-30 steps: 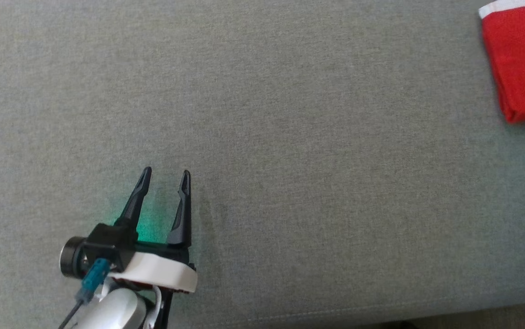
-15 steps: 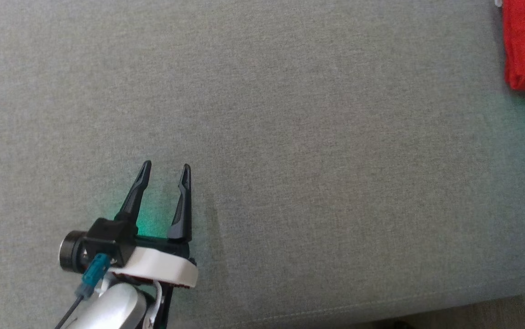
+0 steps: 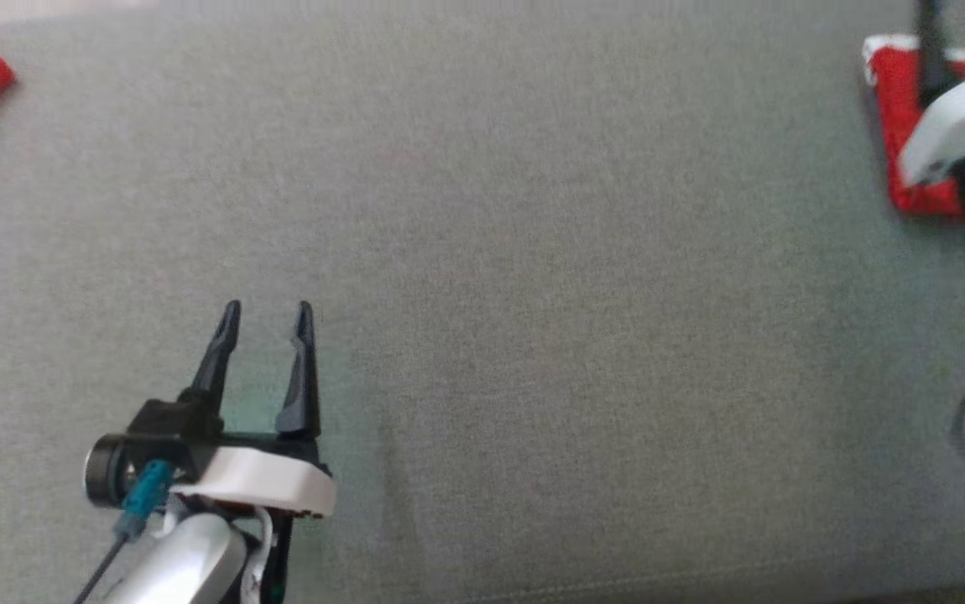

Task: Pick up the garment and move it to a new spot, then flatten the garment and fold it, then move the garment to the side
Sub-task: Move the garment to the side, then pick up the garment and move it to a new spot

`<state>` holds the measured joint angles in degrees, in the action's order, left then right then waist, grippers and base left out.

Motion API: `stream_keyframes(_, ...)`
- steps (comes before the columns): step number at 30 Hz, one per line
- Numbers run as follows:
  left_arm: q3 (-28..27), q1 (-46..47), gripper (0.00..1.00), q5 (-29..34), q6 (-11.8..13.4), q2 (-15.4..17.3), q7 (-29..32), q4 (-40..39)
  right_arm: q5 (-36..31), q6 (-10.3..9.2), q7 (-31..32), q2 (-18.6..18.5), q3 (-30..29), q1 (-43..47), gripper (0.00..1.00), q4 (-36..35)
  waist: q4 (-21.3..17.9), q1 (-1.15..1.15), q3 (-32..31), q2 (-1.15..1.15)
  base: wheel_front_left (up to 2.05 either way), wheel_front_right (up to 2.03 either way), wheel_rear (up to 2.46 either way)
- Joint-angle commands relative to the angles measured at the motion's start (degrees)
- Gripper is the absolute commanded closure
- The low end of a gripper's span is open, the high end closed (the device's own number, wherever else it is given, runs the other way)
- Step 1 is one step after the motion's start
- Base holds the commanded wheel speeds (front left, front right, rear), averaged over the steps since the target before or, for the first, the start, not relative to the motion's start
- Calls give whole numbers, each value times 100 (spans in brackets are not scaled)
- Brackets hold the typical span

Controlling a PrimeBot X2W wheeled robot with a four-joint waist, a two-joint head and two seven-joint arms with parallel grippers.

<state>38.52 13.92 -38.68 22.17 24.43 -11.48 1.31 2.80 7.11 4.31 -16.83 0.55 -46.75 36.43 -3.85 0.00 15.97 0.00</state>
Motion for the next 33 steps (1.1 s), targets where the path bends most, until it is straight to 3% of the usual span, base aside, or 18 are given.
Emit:
stream_keyframes(1, -318, 83, 0, -75, -15, 62, -105, -43, 39, 37, -124, 216, 117, 257, 0, -274, 108, 0, -419, 0, 0, 0, 0)
stream_keyframes(9, -607, -481, 0, -350, -24, 9, -263, 332, 211, 37, -513, 988, 54, 1550, 0, -871, 321, 0, -1242, 0, 0, 0, 0)
stream_keyframes(14, -716, -1087, 0, -457, -9, 22, -311, 428, 233, 37, -587, 1288, 40, 2847, 0, -1736, 496, 0, -1726, 0, 0, 0, 0)
stream_keyframes(23, -722, -1542, 0, -449, 10, -36, -334, 325, 520, 37, -501, 1392, -118, 4688, 0, -3123, 643, 0, -1992, 0, 0, 0, 0)
stream_keyframes(33, -768, -1773, 0, -478, -14, -57, -342, 299, 774, 37, -391, 1394, 125, 5662, 0, -3732, 583, 0, -2033, 0, 0, 0, 0)
